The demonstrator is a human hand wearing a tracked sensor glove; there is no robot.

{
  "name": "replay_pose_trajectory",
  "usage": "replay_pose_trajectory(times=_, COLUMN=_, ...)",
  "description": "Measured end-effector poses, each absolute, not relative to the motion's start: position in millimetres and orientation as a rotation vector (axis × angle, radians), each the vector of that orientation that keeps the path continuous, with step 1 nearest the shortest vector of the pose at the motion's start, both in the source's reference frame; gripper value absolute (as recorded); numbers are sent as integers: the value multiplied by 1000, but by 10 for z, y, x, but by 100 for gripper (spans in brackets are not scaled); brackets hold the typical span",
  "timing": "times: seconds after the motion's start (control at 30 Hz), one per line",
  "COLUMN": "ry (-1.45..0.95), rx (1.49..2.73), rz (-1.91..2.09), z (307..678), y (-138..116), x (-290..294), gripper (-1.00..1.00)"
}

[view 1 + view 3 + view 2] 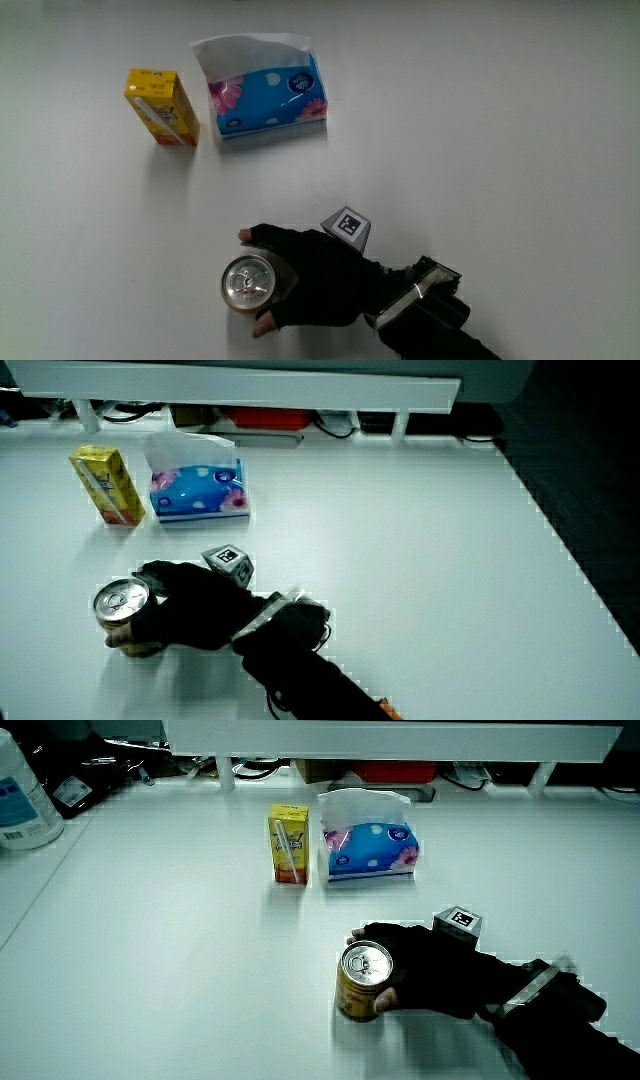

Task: Pick red bull

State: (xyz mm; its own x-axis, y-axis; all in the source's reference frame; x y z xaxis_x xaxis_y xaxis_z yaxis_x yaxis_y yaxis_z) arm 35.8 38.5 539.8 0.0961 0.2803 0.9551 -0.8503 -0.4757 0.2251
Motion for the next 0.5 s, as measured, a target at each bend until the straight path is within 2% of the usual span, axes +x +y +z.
replay_pose_trajectory(times=0.5, ry=-614, rx=1512, rz=1676, z=5385, y=420, x=361, gripper=100)
